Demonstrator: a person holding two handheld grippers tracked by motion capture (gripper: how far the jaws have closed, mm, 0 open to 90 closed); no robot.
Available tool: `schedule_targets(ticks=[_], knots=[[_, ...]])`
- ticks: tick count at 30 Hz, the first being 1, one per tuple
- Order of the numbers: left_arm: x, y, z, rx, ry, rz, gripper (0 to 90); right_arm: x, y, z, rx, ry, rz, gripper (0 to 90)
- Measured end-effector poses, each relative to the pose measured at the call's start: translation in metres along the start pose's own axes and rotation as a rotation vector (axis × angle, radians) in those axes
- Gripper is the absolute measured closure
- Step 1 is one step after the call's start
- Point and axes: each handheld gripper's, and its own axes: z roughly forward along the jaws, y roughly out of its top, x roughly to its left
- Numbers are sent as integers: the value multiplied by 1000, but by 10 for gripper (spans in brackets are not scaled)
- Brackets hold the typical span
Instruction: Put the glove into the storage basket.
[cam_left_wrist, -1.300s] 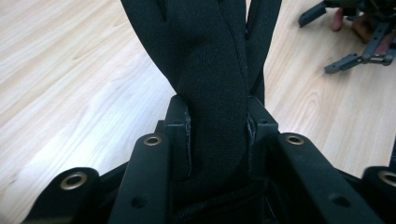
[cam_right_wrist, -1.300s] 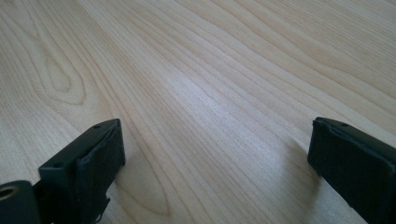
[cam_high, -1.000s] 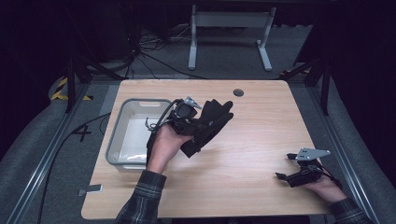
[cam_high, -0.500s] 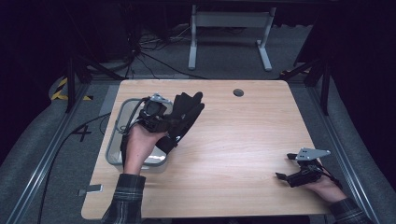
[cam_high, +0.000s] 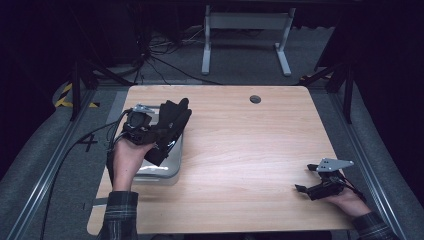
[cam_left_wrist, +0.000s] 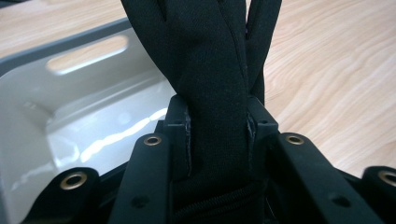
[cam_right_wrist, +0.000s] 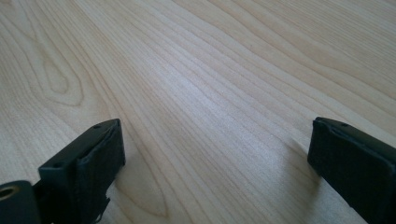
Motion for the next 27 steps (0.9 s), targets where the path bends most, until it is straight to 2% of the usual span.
schedule_targets(ticks=[4, 12, 15, 18, 27], knots=[[10, -7, 8, 30, 15, -18, 690, 0, 0, 0, -1, 0, 1, 45], [27, -21, 32, 81, 11, -60, 687, 0, 0, 0, -1, -1, 1, 45], [32, -24, 39, 100, 10, -62, 684, 0, 0, 0, -1, -1, 1, 45], [36, -28, 47, 125, 12, -72, 679, 0, 0, 0, -1, -1, 2, 45], [39, -33, 56, 146, 7, -78, 657, 0, 0, 0, -1, -1, 1, 45]])
